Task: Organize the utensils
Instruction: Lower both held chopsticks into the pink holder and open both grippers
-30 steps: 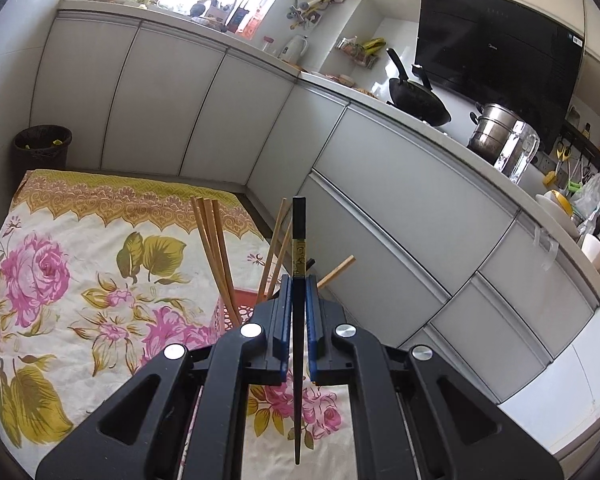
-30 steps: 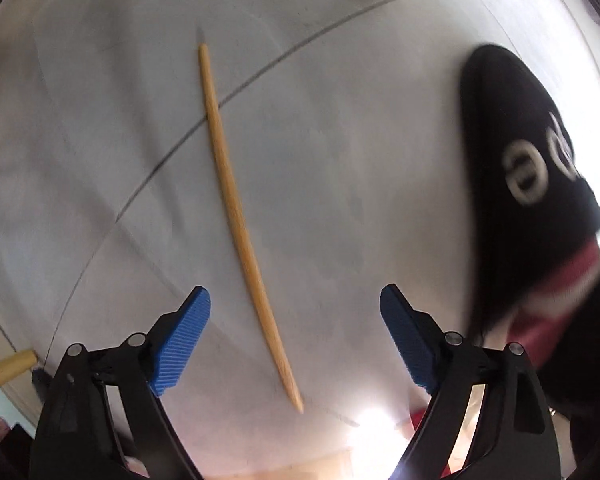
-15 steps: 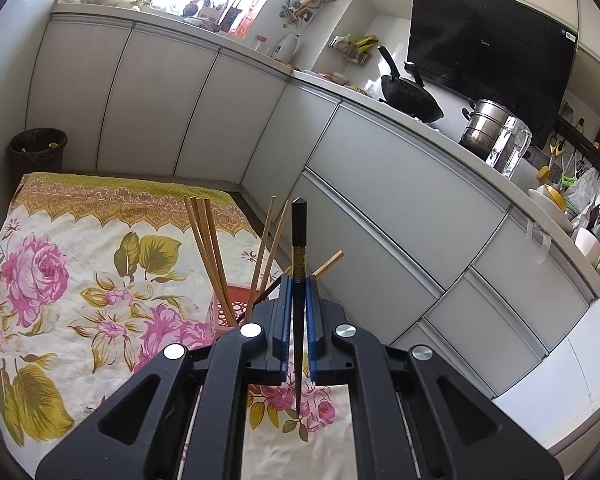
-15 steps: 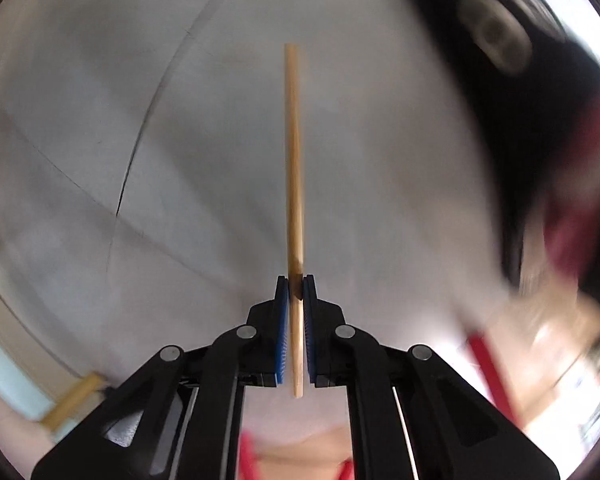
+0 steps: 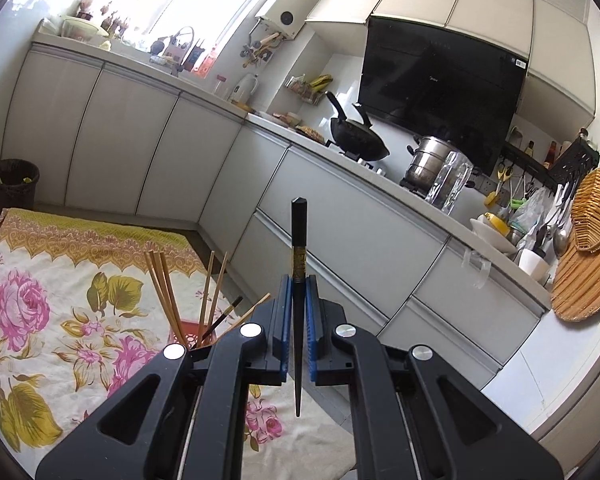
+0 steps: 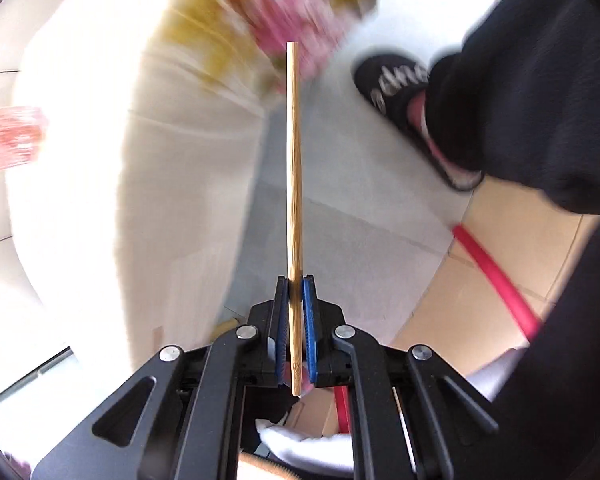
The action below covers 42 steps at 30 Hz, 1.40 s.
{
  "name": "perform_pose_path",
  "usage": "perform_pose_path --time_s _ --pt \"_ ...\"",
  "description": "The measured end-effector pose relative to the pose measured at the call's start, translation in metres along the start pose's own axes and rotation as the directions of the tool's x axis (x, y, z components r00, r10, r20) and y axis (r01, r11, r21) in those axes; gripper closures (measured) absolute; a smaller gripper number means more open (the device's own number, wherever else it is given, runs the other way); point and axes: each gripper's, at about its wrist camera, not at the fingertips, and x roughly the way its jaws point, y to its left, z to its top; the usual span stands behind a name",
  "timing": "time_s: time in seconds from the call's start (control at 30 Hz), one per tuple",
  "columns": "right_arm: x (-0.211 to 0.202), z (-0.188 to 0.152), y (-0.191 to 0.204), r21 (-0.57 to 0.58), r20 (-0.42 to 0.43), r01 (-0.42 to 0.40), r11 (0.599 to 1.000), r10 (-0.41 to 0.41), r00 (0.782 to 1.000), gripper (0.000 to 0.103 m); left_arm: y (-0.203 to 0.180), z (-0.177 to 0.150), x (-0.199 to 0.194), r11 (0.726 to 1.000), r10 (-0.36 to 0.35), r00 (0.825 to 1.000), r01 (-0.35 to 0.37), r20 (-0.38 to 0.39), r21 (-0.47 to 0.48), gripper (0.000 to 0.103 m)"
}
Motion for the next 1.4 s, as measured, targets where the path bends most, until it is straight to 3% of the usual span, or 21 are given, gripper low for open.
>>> perform_pose_path --time_s 0.1,0.17,0.33,0.47,0.53,0.73,0.97,1.1,1.23,1.4 --pt "-0.049 -0.025 0.043 -0.151 0.147 -0.074 0.986 0.096 0.984 0.095 -0.006 0.007 -0.013 1.0 -0.004 0.999 0.003 0.036 0.004 0.097" --pt "-0.091 -0.037 0.07 -0.277 0.241 -0.113 0.954 0.183 0.953 0.095 -0.007 0.014 -0.019 1.0 0.002 0.998 -0.001 0.056 -0.008 0.097" --pt "-0.18 -0.048 0.152 -0.568 0.403 -0.096 0.817 0.378 0.833 0.095 -0.015 0.03 -0.03 0.997 0.073 0.992 -0.074 0.104 0.006 0.097" --pt "-0.239 -0.05 0.216 -0.718 0.494 0.004 0.696 0.505 0.708 0.095 -0.023 0.044 -0.034 0.988 0.146 0.982 -0.152 0.123 0.04 0.097" --pt "-0.256 -0.037 0.241 -0.748 0.517 0.033 0.663 0.552 0.654 0.095 -0.025 0.054 -0.032 0.98 0.188 0.974 -0.196 0.13 0.048 0.097" --pt "-0.282 -0.003 0.305 -0.775 0.563 0.098 0.625 0.61 0.557 0.095 -0.031 0.075 -0.017 0.952 0.286 0.947 -0.298 0.144 0.07 0.097" --pt "-0.253 0.026 0.328 -0.77 0.597 0.154 0.619 0.615 0.515 0.095 -0.006 0.073 0.01 0.929 0.365 0.921 -0.369 0.139 0.004 0.097" --pt "-0.236 0.035 0.32 -0.773 0.591 0.147 0.617 0.616 0.52 0.095 0.003 0.072 0.022 0.93 0.367 0.919 -0.367 0.144 -0.028 0.097" --pt "-0.231 0.037 0.304 -0.76 0.609 0.15 0.632 0.614 0.503 0.095 -0.001 0.069 0.04 0.925 0.375 0.917 -0.38 0.139 0.014 0.097" --pt "-0.23 0.05 0.295 -0.749 0.618 0.142 0.647 0.604 0.503 0.095 -0.005 0.061 0.068 0.915 0.387 0.912 -0.398 0.135 0.07 0.097"
